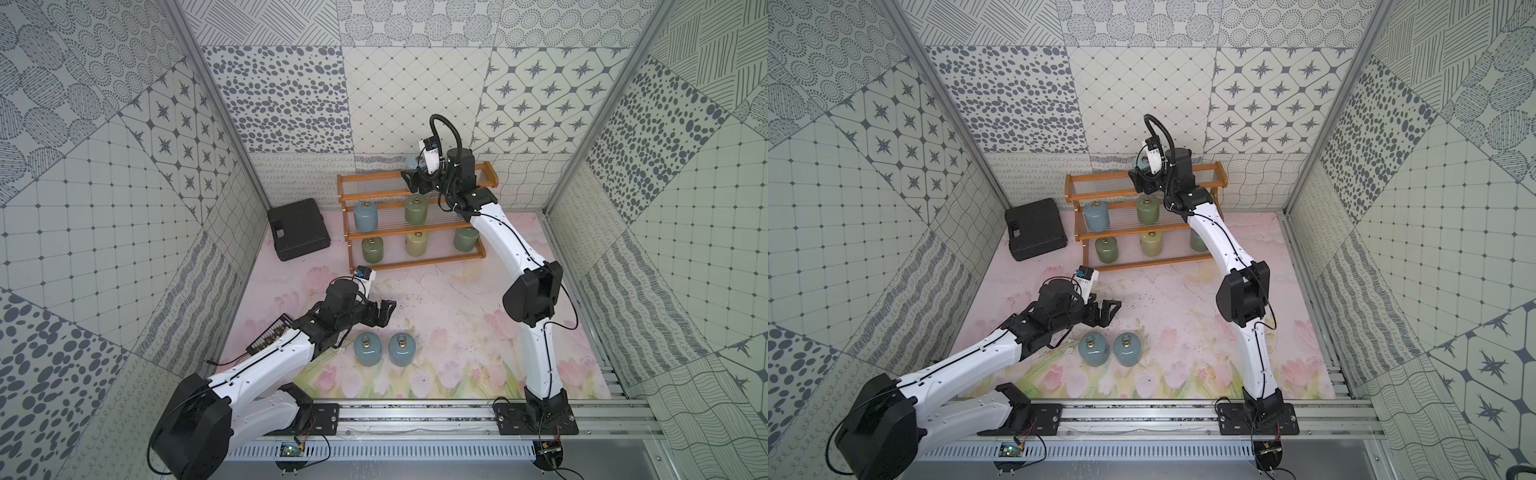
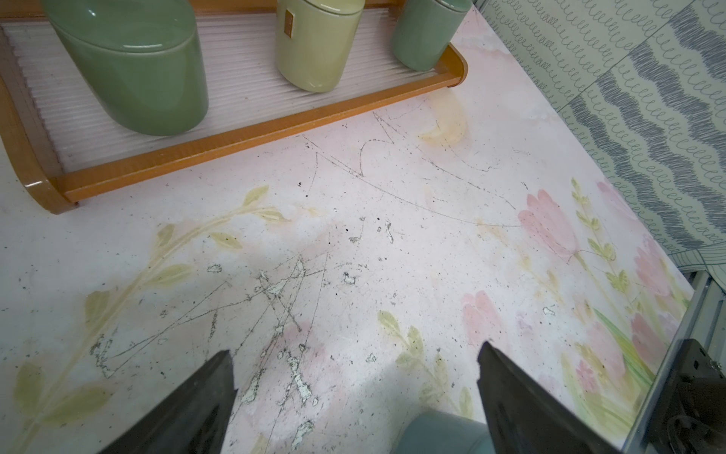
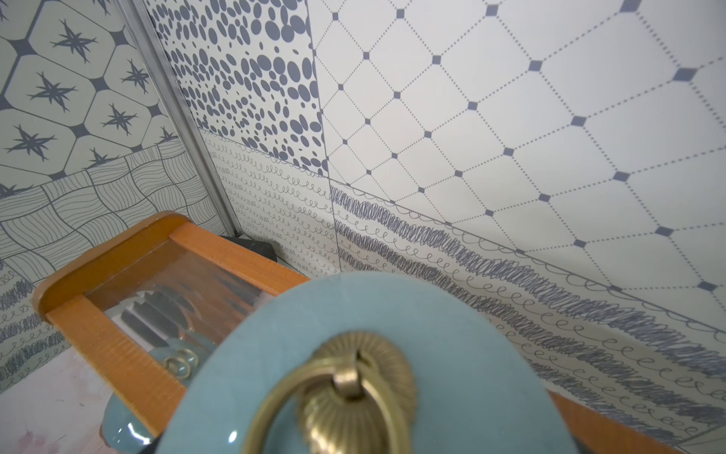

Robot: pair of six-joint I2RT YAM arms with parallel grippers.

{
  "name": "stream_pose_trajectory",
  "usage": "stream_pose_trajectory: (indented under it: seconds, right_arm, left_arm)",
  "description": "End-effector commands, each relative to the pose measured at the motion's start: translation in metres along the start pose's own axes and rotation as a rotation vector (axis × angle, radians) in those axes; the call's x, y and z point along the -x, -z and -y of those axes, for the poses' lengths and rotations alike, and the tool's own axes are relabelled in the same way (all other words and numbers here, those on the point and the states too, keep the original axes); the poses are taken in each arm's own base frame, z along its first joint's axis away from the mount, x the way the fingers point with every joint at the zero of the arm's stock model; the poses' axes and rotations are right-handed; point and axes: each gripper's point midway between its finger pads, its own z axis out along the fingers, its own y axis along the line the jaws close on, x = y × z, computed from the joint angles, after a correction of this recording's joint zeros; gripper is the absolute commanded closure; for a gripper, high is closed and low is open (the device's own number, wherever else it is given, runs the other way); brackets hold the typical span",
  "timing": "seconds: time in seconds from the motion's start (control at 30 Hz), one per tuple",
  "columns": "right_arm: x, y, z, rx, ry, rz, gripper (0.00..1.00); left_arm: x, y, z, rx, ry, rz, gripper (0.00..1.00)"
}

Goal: Remove the tea canisters from the shelf
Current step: Pick up the tea canister from the shelf.

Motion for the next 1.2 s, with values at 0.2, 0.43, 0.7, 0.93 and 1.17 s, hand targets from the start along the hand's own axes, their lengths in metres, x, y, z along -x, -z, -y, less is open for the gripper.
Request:
stream_pose_trajectory:
  seconds: [0.2,0.43,0.7,0.93,1.17]
  right_arm:
    - [0.059,0.064,-0.024,0.063,0.067,0.169,0.26]
    - [0.033,0.107,-0.035,0.066,0.045,0.205,0.25]
    - [-0.021,0.148,-0.052,0.085,0.009,0.175,0.25]
    - [-0.081,0.18,-0.076,0.113,-0.004,0.133,0.25]
    - [-0.134,0.198,-0.109,0.106,-0.012,0.073,0.25]
  left_arm:
    - [0.014,0.0,0.004,-0.024,0.016,0.053,0.0]
    - [0.012,0.003,0.008,-0.04,0.02,0.038,0.0]
    - [0.016,0.008,0.01,-0.046,0.029,0.049,0.0]
    - [0.012,0.013,0.012,-0.053,0.028,0.025,0.0]
    - [0.011,0.021,0.009,-0.031,0.02,0.025,0.0]
